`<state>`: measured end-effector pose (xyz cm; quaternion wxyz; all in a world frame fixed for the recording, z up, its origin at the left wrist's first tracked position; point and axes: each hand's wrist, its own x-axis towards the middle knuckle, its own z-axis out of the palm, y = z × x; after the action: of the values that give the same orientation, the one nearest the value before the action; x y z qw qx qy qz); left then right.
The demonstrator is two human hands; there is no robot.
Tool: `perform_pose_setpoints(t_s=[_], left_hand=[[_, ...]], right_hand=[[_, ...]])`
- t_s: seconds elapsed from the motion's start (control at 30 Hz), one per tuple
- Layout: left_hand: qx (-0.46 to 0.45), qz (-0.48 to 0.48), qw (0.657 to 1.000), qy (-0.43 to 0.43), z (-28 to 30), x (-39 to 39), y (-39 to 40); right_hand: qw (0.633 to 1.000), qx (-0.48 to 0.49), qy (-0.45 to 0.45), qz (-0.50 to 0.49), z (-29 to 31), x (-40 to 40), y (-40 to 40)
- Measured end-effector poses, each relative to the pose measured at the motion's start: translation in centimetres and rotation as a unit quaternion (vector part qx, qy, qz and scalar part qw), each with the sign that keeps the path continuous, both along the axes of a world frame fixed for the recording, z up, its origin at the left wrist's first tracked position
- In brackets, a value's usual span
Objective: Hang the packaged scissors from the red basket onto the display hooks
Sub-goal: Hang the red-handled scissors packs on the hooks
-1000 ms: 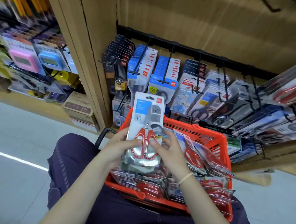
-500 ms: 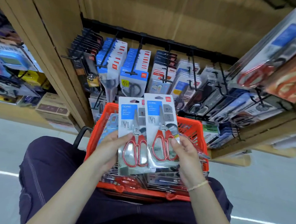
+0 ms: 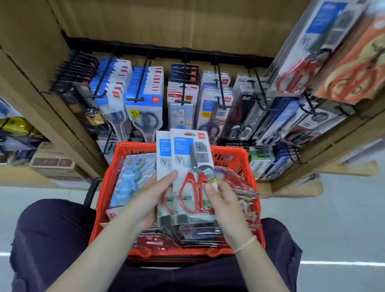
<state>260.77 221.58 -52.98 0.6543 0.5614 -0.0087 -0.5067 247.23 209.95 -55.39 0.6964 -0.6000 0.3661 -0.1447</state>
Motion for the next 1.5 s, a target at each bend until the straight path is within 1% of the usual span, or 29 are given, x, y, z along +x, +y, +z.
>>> perform_pose_setpoints(t_s=[0.1, 0.27, 0.33, 0.47, 0.6, 0.67, 0.83, 0.97, 1.1, 1.3, 1.5], left_hand=[[-0.007, -0.022, 0.997, -0.070, 0.7, -0.7, -0.5], [-0.041, -0.011, 0.987, -0.152, 3.7, -0.7, -2.2], [-0.047, -0.003, 0.982, -0.184, 5.7, -0.4, -3.8], [-0.066, -0.008, 0.971, -0.231, 9.2, 0.9, -7.6], [-0.091, -0.011, 0.956, -0.280, 11.7, 1.7, -11.3], [-0.102, -0.007, 0.948, -0.301, 12.9, 1.5, -12.7], [-0.125, -0.015, 0.942, -0.312, 14.8, 0.9, -14.5], [-0.119, -0.014, 0.942, -0.315, 14.6, 0.8, -14.2], [-0.113, -0.010, 0.947, -0.302, 14.1, 0.6, -14.0], [-0.122, -0.052, 0.946, -0.297, 14.2, -0.4, -14.8], [-0.123, -0.101, 0.946, -0.283, 13.6, -1.6, -15.6]], right_hand=[[0.999, -0.035, -0.016, -0.008, 0.8, -0.1, -0.1], [0.993, -0.056, -0.094, -0.036, 4.1, -1.0, -2.0], [0.990, -0.067, -0.110, -0.051, 5.6, -1.2, -3.2], [0.980, -0.098, -0.135, -0.112, 8.7, -1.8, -6.4], [0.960, -0.122, -0.168, -0.190, 11.3, -2.2, -9.7], [0.950, -0.147, -0.176, -0.214, 12.3, -2.4, -11.3], [0.937, -0.202, -0.161, -0.236, 14.2, -2.6, -14.8], [0.931, -0.215, -0.146, -0.256, 14.5, -2.6, -16.3], [0.933, -0.208, -0.133, -0.261, 14.3, -2.5, -16.9], [0.934, -0.193, -0.123, -0.274, 14.7, -1.3, -17.7], [0.942, -0.130, -0.087, -0.297, 12.3, -2.0, -17.9]])
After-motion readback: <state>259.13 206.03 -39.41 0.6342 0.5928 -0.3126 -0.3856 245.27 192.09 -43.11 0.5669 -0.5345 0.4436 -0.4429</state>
